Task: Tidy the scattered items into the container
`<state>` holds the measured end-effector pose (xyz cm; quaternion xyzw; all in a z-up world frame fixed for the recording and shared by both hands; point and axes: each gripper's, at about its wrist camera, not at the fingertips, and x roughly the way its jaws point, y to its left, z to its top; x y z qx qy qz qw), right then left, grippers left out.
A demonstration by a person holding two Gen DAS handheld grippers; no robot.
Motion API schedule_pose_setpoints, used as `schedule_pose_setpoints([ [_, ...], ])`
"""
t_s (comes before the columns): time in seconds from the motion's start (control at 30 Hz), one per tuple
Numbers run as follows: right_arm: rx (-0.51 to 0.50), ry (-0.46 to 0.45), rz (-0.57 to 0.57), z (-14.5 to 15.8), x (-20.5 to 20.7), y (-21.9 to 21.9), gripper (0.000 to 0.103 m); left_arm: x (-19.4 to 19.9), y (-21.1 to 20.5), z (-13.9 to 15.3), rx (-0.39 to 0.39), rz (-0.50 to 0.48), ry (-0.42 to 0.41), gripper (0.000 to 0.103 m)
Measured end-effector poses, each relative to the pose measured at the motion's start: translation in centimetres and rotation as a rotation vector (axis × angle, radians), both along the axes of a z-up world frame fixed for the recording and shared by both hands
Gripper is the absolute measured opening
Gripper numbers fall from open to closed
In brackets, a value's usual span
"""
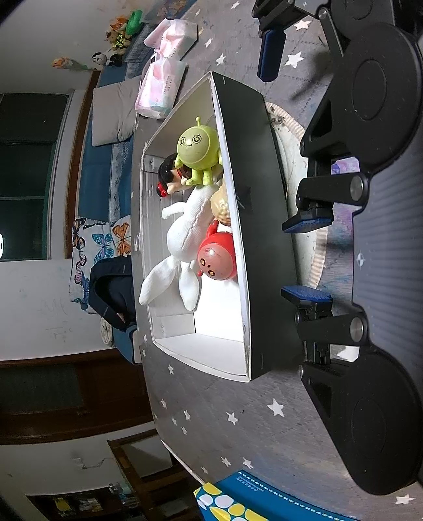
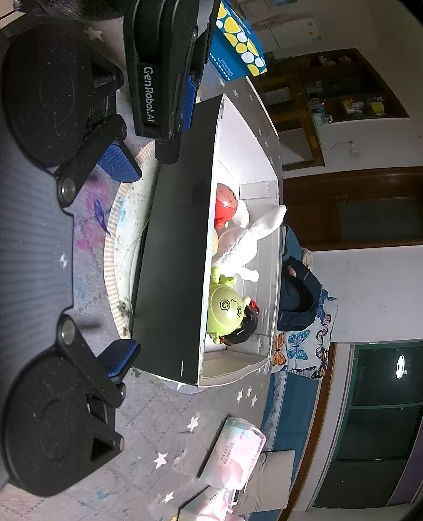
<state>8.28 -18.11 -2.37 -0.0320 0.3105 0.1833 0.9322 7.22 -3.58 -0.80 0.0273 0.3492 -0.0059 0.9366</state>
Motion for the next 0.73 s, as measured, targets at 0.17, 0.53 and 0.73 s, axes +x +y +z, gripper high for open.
schedule_pose_setpoints([
  [0.17, 0.003, 0.005, -0.003, -0.1, 0.6, -0.1, 0.103, 0.6, -0.1, 0.1, 0.008, 0.003, -0.001, 0.037],
  [0.53, 0.006, 0.016, -0.002, -0.6, 1.5, 0.0, 0.103, 1.5, -0.2, -0.3, -0.002, 0.012, 0.014, 0.038],
  [0.73, 0.01, 0.017, -0.006, -0.7, 1.8, -0.2, 0.103, 1.7, -0.3, -0.6, -0.004, 0.005, 0.026, 0.037],
])
